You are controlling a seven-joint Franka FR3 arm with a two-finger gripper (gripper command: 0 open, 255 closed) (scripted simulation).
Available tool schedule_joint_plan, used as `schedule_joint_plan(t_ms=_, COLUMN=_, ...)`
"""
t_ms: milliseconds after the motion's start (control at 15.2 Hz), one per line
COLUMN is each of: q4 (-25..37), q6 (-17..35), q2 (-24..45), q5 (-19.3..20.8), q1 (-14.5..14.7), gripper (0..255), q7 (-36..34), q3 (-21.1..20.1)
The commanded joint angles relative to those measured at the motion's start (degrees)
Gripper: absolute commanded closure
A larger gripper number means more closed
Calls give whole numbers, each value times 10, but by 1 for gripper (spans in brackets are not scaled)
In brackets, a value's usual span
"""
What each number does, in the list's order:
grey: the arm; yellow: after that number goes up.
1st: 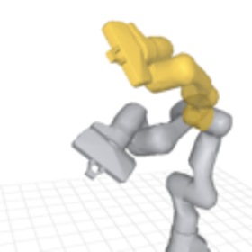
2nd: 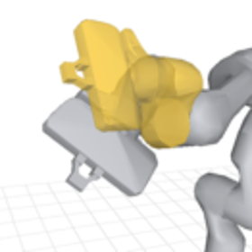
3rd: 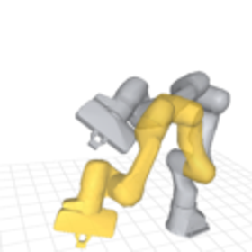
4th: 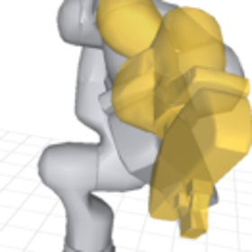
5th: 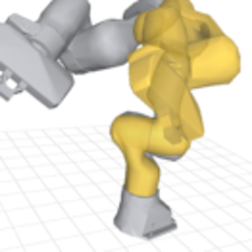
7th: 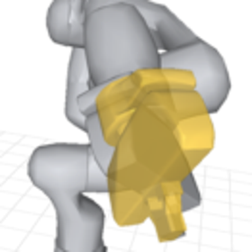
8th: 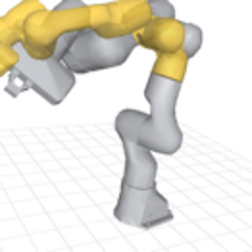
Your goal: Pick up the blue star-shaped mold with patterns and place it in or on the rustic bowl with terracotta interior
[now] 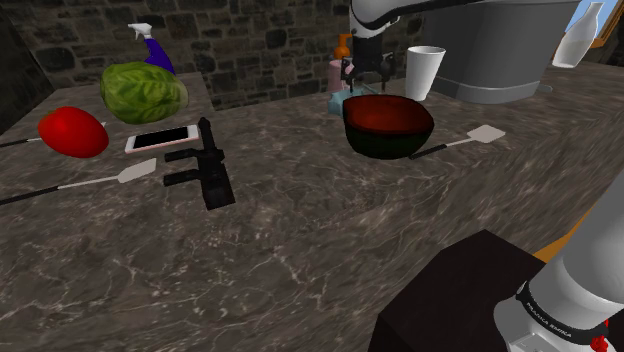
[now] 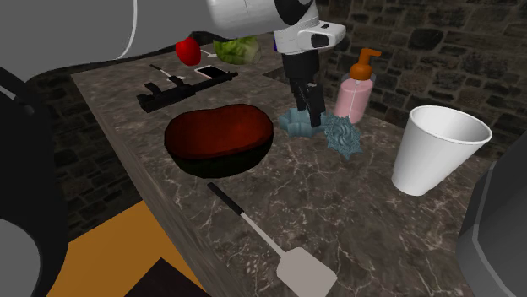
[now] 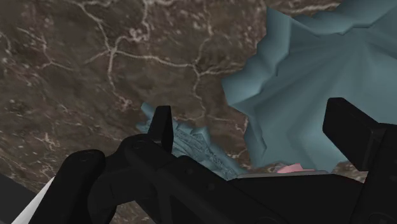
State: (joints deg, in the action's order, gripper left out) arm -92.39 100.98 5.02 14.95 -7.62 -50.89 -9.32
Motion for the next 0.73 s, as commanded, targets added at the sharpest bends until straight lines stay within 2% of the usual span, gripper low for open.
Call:
schedule_joint_plan(t_ms=0, q4=-8, q6=13, q2=5, q5=2, q1=-1, gripper=0, q7=-5, q3=1)
schedule_joint_plan(t_ms=264, q4=-40, q6=47, q2=7, q5=4, q1=-5, gripper=0, q7=-7, q3=5)
schedule_joint_plan(t_ms=660, q4=-40, q6=47, q2=7, q5=4, q1=-6, gripper=0, q7=-7, q3=4)
